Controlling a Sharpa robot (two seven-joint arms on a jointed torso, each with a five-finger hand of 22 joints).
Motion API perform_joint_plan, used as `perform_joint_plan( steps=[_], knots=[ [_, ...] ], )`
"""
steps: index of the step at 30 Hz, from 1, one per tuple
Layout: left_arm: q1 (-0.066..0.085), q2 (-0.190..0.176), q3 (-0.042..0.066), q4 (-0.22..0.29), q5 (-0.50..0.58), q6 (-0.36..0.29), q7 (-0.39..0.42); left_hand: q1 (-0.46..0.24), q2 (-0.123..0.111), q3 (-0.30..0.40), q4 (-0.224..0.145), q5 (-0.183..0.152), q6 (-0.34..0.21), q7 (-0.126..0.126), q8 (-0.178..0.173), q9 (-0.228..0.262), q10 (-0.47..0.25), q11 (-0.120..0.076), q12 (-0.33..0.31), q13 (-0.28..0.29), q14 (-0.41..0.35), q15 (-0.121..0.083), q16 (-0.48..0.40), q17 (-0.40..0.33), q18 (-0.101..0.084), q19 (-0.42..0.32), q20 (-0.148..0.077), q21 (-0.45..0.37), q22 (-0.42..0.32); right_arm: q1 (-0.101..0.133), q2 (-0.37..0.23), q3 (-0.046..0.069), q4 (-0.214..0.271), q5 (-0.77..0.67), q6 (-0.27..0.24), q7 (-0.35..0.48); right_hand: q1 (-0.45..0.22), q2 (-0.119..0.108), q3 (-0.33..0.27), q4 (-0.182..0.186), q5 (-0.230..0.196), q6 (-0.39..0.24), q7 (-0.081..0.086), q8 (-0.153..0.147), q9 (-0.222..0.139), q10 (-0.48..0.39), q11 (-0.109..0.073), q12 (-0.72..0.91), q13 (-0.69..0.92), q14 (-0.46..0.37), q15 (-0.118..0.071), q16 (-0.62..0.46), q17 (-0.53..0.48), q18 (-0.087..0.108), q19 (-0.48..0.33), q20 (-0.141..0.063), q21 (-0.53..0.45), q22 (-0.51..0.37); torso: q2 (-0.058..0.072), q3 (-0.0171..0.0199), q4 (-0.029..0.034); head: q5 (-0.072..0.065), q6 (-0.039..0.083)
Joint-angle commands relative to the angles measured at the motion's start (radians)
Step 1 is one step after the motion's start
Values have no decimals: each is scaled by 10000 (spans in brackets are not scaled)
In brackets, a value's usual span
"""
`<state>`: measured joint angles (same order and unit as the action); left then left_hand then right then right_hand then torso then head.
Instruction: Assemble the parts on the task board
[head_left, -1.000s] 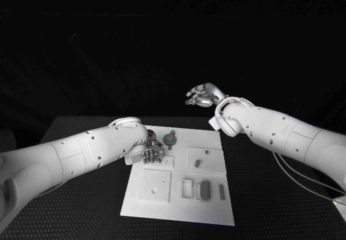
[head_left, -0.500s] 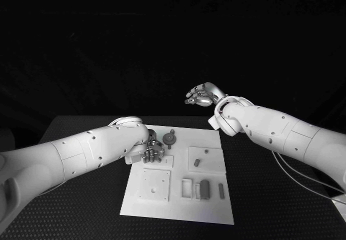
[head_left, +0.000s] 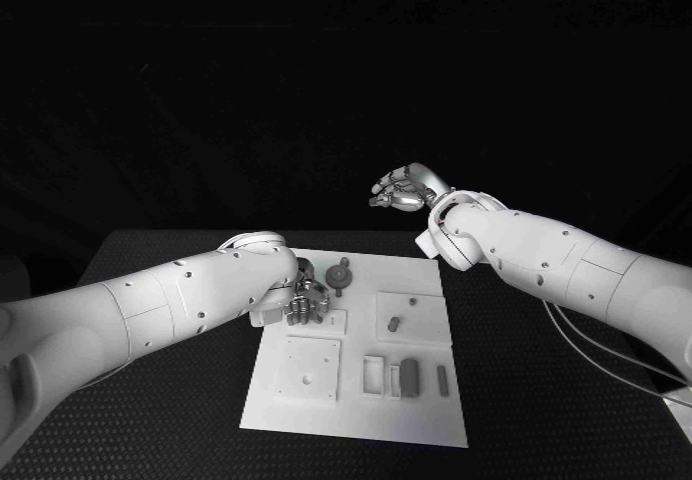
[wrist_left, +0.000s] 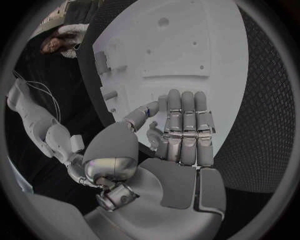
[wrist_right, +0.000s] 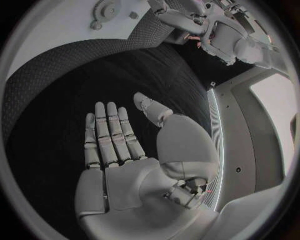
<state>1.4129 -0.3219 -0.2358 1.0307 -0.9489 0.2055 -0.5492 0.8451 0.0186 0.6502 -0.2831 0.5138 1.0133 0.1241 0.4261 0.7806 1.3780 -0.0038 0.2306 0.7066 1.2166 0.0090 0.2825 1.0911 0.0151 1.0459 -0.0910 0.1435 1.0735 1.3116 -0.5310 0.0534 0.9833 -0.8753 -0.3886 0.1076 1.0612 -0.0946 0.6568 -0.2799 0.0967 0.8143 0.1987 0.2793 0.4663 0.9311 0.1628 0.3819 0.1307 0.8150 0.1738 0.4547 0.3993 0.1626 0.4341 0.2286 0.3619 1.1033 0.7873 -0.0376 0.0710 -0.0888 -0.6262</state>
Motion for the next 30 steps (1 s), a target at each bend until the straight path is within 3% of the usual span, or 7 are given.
perform_joint_plan(
  steps=[1, 16, 24, 27, 30],
  knots=[
    [-65, 35, -28, 25, -12, 375, 103, 80, 55, 36, -15, 47, 829, -763, 27, 29, -6, -88, 42, 16, -44, -57, 73, -12, -150, -2, -41, -12, 12, 4, 22, 5, -7, -1, 122, 39, 9, 59, -35, -4, -17, -3, 34, -2, -14, 61, 45, -45, -15, 71, 8, -63, 6, -100, -26, -15, -53, 11, 2, -6, 2, -1, -5],
    [-66, 75, -28, -72, -144, 487, 94, 110, 43, 42, -10, 45, 844, -767, 12, 60, 0, -90, 51, 28, -54, -59, 110, -30, -151, 5, -43, -14, 34, 3, 27, 5, -18, -2, 128, 40, 16, 66, -41, -7, -17, -2, 32, 6, -33, 85, 45, -74, -54, 75, 12, -95, 11, -104, -29, -16, -77, 27, 1, -4, -2, 1, -30],
    [-146, 199, -28, -154, -238, 285, 56, 100, 41, 30, 12, 56, 852, -766, 1, 84, 5, -91, 58, 38, -58, -58, 138, -43, -151, 13, -39, -16, 48, 3, 30, 4, -17, -2, 135, 42, 26, 70, -42, -12, -16, -2, 32, 10, -46, 101, 44, -91, -77, 73, 15, -117, 14, -107, -33, -17, -92, 37, 2, 1, -6, 6, -50],
    [-159, 215, -28, -174, -236, 238, 68, -61, 88, -82, 161, -283, 1042, -858, 53, 225, 158, -151, 173, 121, 37, -104, 313, -74, -131, 139, -81, 12, 109, 3, 16, 4, -16, -2, 134, 43, 29, 71, -43, -13, -16, -1, 32, 12, -49, 105, 44, -96, -84, 72, 17, -123, 15, -108, -34, -17, -97, 40, -2, 2, -2, 0, -63],
    [-161, 243, -28, -173, -389, 280, 61, -77, 90, -82, 159, -293, 1071, -874, 56, 261, 180, -162, 199, 142, 49, -115, 358, -85, -129, 164, -94, 13, 124, 3, 13, 4, -16, -2, 138, 44, 24, 70, -47, -10, -18, -1, 33, 13, -53, 110, 44, -101, -91, 74, 18, -129, 16, -110, -34, -16, -101, 44, -3, 2, -1, 1, -67]
  ],
)
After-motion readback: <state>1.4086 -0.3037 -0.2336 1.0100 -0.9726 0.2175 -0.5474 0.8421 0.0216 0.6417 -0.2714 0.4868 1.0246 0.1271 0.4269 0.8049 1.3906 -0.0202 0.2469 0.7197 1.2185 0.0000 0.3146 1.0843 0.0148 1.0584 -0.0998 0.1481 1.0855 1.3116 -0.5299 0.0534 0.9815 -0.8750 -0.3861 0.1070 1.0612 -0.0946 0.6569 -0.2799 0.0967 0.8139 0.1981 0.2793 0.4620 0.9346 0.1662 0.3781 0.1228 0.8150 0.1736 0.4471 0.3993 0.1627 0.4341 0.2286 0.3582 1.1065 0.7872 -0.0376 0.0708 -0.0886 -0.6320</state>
